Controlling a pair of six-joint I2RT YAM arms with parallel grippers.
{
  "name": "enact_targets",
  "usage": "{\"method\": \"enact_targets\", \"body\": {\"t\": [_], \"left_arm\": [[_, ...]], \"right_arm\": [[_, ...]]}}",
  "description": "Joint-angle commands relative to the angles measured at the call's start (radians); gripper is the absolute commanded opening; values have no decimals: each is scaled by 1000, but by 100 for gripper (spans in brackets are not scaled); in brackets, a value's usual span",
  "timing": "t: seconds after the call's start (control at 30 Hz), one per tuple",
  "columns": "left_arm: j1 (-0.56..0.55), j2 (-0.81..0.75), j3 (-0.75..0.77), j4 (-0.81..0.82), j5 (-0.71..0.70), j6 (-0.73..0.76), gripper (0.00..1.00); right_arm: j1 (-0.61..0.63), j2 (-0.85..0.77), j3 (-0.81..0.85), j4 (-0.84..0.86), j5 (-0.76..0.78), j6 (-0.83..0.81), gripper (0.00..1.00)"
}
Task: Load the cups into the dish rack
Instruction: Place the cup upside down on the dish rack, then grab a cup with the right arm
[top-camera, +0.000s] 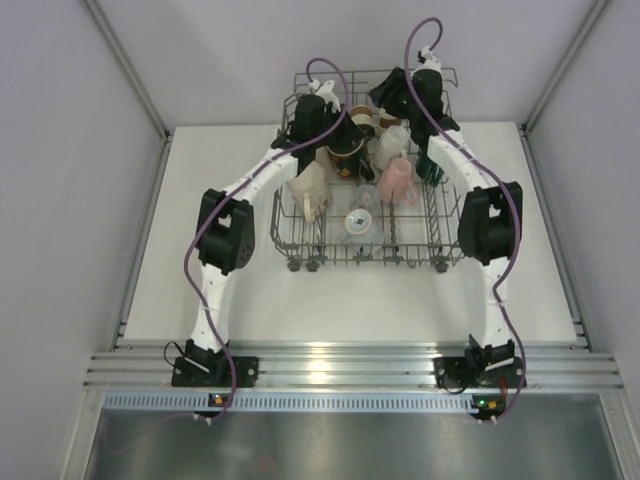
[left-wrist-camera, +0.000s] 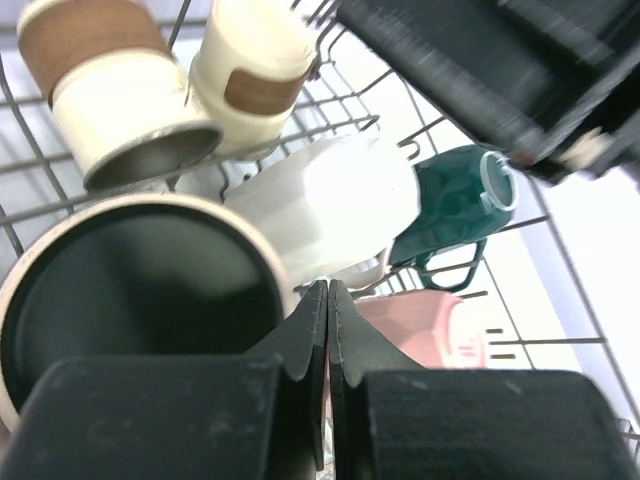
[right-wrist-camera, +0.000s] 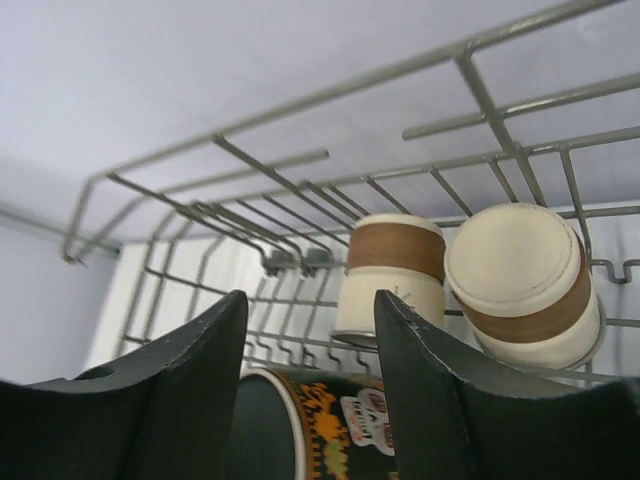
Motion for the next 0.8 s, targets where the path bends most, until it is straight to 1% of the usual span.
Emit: {"method": "enact_targets", "body": {"t": [0.0,0.03,0.07,0.1,0.2,0.23,0.3,0.33,0.37,0.4,0.43,0.47,0.5,0.57,0.67,0.7,0.77], "left_arm": [[9,-127,1,82,-6,1,1],[18,-137,1,81,-23,-2,2],[21,-146,0,81,-31,-2,4],[27,-166,0,72,-38,-5,13],[47,-199,-5,42,-47,8,28],[58,-225,-8,-14,-55,36,31],[67,-253,-8,-79,-121,80,34],[78,-285,-12,-152,-147,129,35],[81,-301,-15,-183,-206,152,37],[86,-319,-21,-218,-240,178,39],[93,-334,-31,-246,-280,221,43],[96,-369,-49,-292,-322,238,45],[101,-387,-66,-303,-378,252,46],[121,-423,-107,-324,-391,275,50],[156,-436,-124,-372,-345,263,52],[173,-434,-127,-382,-287,252,52],[181,-433,-144,-404,-270,254,52]], "right_arm": [[-3,-93,47,21,106,204,54],[-3,-93,73,-39,111,232,52],[-2,-85,82,-58,160,275,50],[9,-79,98,-89,182,293,51],[35,-50,136,-141,238,355,50],[43,-41,153,-155,254,397,49],[53,-11,174,-184,278,428,47],[58,-2,194,-199,292,457,47],[63,4,194,-206,312,470,47],[72,6,193,-201,323,476,47],[76,7,194,-198,326,481,47],[82,10,197,-198,346,470,47],[93,10,200,-204,357,461,47],[106,9,199,-224,393,453,47],[116,6,171,-249,418,479,46],[118,4,153,-247,426,487,46],[128,13,154,-259,447,510,46]]}}
